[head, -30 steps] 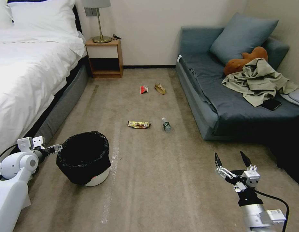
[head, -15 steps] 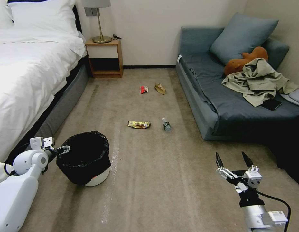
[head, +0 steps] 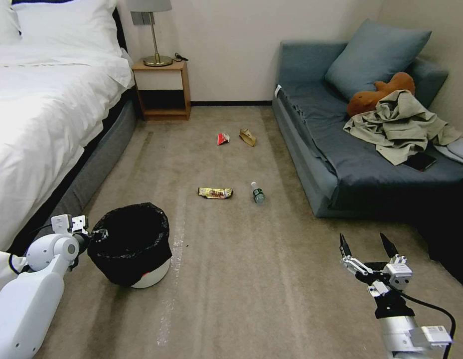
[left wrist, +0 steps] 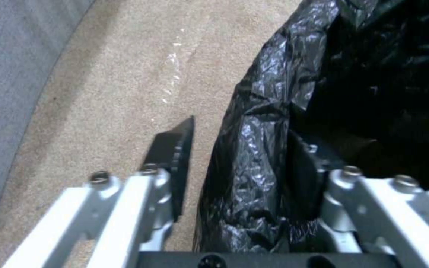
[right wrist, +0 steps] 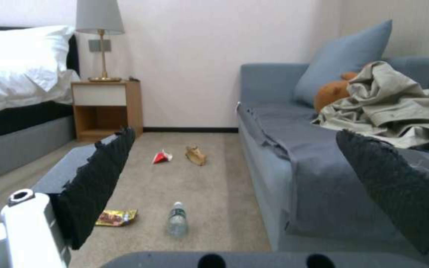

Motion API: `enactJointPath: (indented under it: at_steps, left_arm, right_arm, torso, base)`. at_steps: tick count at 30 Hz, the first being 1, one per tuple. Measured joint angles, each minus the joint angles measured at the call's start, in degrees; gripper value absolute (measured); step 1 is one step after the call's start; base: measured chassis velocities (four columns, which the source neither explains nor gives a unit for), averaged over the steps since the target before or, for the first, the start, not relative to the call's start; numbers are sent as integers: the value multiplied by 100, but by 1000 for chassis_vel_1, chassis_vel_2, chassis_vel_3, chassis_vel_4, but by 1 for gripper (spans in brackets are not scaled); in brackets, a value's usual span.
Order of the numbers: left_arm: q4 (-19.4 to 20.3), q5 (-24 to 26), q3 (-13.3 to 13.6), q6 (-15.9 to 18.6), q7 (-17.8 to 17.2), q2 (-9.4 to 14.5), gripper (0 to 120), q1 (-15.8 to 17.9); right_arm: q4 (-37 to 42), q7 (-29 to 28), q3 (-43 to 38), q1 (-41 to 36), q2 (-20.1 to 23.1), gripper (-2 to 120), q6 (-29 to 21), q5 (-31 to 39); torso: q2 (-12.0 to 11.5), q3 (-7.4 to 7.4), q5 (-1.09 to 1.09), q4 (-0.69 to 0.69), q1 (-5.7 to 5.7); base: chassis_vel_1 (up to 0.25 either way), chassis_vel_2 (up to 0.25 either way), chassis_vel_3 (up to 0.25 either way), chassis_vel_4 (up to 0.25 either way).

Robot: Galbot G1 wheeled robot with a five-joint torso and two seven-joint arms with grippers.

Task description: Pick up the trash bin, then pick up the garbage on the floor and place it into the trash bin.

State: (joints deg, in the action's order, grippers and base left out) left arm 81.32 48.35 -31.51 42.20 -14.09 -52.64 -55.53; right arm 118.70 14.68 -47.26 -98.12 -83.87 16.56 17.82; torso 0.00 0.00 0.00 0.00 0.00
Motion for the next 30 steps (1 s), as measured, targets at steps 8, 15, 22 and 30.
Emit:
enactJointPath:
  at_steps: [8, 15, 22, 30]
  left_arm:
    - [-5, -39, -21, 0, 94, -52, 12, -34]
    - [-27, -43, -23, -10, 120, -91, 6, -23]
    - [-28, -58, -47, -31, 184, -124, 6, -36]
    - [175, -48, -213, -215, 337, -245, 5, -234]
  right_arm:
    - [-17, -29, -16, 9, -3, 100, 2, 10]
    - [-17, -34, -34, 5, -9, 100, 11, 17]
    - [-32, -40, -12, 21, -30, 100, 22, 17]
    - [-46, -43, 16, 39, -40, 100, 29, 9]
  torso:
    - [0, 0, 0, 0, 0]
    - [0, 0, 2, 0, 0]
    - [0, 0, 2, 1, 0]
    - [0, 0, 0, 1, 0]
  base:
    - [0, 0, 0, 0]
    - [0, 0, 0, 0]
    - [0, 0, 0, 0]
    - [0, 0, 0, 0]
